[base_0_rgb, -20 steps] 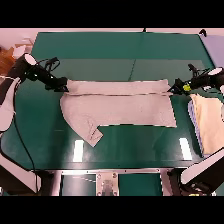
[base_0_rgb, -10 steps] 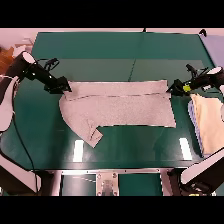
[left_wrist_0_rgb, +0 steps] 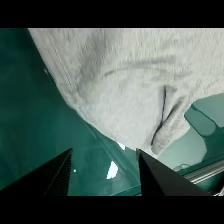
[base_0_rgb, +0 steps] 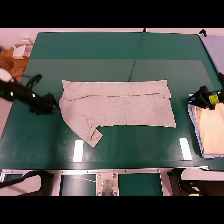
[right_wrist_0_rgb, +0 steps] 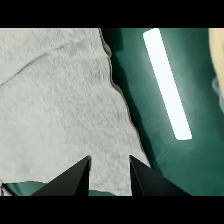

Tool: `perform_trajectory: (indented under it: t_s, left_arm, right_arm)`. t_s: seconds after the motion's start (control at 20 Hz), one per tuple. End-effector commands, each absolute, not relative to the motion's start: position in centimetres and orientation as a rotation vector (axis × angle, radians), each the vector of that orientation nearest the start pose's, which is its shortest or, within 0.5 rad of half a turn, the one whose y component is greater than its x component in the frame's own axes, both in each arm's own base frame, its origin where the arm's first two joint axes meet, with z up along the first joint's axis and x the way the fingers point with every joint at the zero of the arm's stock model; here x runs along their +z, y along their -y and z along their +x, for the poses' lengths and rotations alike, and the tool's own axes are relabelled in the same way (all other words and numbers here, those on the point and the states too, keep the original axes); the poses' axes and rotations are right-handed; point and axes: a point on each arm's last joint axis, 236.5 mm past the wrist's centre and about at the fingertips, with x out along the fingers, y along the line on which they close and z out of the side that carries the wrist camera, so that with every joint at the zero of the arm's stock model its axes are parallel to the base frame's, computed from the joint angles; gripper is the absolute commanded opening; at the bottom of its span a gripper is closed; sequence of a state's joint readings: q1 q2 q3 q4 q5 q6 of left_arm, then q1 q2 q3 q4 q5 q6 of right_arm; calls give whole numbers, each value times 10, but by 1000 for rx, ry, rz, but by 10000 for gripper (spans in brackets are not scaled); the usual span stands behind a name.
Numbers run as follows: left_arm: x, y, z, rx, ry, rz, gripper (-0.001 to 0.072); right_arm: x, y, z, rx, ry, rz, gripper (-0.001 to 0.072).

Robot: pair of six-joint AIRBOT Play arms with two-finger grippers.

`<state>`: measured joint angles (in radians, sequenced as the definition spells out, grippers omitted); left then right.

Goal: Fold the shirts.

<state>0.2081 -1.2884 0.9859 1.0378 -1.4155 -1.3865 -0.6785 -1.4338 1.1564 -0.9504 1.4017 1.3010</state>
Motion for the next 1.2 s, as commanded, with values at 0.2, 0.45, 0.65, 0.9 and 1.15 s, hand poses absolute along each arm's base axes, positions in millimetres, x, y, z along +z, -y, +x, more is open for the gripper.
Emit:
perform_trajectory:
  t_s: [0.2, 0.45, 0.65, 0.9, 1.15]
  left_arm:
    - [-82, 123, 223, -259, -1378, -829, 469]
    - [-97, 143, 256, -203, -1242, -811, 469]
    - [-115, 153, 240, -199, -1356, -853, 467]
    - [-87, 167, 246, -342, -1378, -783, 21]
    - [-84, 137, 231, -317, -1518, -521, 21]
  right_arm:
    - [-42, 68, 269, -160, -1089, 974, 296]
    - [-47, 59, 272, -157, -1059, 1051, 297]
    - [-47, 63, 276, -169, -1038, 1052, 299]
    - [-49, 61, 271, -165, -1062, 1042, 324]
    - [-73, 36, 242, -162, -1182, 1102, 390]
